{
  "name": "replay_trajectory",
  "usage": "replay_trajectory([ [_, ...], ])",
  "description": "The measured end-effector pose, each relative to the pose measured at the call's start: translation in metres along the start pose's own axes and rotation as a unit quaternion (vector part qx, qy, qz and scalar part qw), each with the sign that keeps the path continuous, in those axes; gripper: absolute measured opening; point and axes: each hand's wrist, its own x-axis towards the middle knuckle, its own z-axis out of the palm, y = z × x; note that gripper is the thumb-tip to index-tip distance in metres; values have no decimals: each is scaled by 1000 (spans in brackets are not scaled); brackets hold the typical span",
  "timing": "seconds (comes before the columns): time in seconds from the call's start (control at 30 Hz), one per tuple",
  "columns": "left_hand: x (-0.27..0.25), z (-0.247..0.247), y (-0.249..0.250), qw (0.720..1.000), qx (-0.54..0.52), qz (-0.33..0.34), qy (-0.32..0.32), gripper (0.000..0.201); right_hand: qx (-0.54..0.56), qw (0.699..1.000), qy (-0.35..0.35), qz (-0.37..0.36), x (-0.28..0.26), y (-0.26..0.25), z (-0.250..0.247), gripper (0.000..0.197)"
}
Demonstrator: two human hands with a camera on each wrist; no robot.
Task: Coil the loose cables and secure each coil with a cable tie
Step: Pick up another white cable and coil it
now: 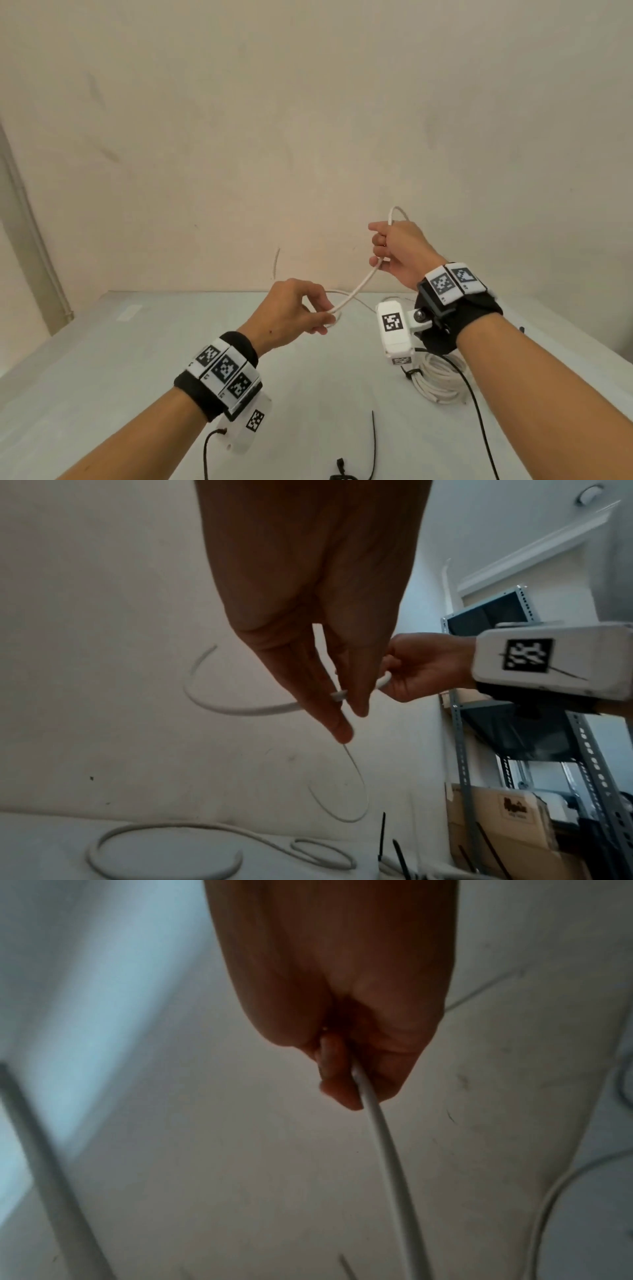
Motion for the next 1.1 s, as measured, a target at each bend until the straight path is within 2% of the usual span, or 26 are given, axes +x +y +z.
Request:
replay_trajectory([
  [0.13, -1, -13, 4, 997, -45, -18, 67, 14, -99, 994, -52, -15, -20, -8, 5, 26],
  [0.23, 6, -21, 8, 972, -136, -24, 192, 12, -133, 988, -76, -3, -28, 0, 9, 25],
  [0.3, 13, -25, 12, 946, -181, -38, 266, 28, -150, 984, -94, 0, -32, 8, 13, 23],
  [0.37, 21, -32, 19, 911, -266, -74, 306, 47, -154, 983, -102, -1, -33, 16, 18, 21],
  [0.4, 24, -36, 21, 889, -331, -82, 305, 48, -161, 981, -105, 1, -33, 18, 20, 21],
  [0.5, 29, -57, 33, 812, -507, -90, 277, 23, -207, 971, -117, -5, -32, 24, 24, 23],
  [0.57, 31, -71, 38, 761, -586, -100, 261, 17, -240, 964, -115, -24, -30, 28, 21, 29],
  [0.6, 32, -77, 40, 748, -607, -112, 244, 15, -262, 958, -117, -32, -29, 31, 18, 28],
  [0.67, 30, -85, 45, 755, -619, -136, 170, 16, -281, 950, -125, -41, -24, 38, 13, 23],
  [0.73, 24, -87, 51, 784, -594, -142, 112, 29, -221, 965, -134, -29, -25, 40, 13, 12],
  [0.77, 22, -86, 56, 795, -583, -132, 103, 31, -186, 974, -131, -17, -25, 41, 14, 23],
  [0.8, 19, -84, 61, 803, -573, -121, 109, 32, -177, 976, -131, 3, -26, 41, 15, 49],
  [0.83, 18, -82, 64, 806, -569, -111, 121, 31, -220, 967, -132, 13, -31, 39, 16, 72],
  [0.87, 18, -81, 68, 803, -571, -100, 135, 30, -306, 943, -127, 5, -36, 36, 17, 83],
  [0.93, 19, -79, 73, 787, -593, -75, 153, 27, -461, 878, -105, -69, -52, 29, 23, 79],
  [0.97, 21, -79, 76, 775, -608, -63, 158, 26, -476, 865, -108, -112, -60, 24, 28, 70],
  [1.0, 23, -80, 78, 766, -620, -53, 162, 25, -449, 874, -134, -130, -68, 20, 33, 65],
  [1.03, 25, -79, 81, 758, -630, -46, 164, 24, -387, 898, -180, -112, -74, 16, 38, 65],
  [1.07, 26, -78, 84, 752, -637, -40, 164, 24, -318, 916, -234, -69, -78, 15, 42, 66],
  [1.1, 27, -77, 87, 747, -644, -36, 162, 24, -277, 920, -275, -37, -82, 16, 44, 64],
])
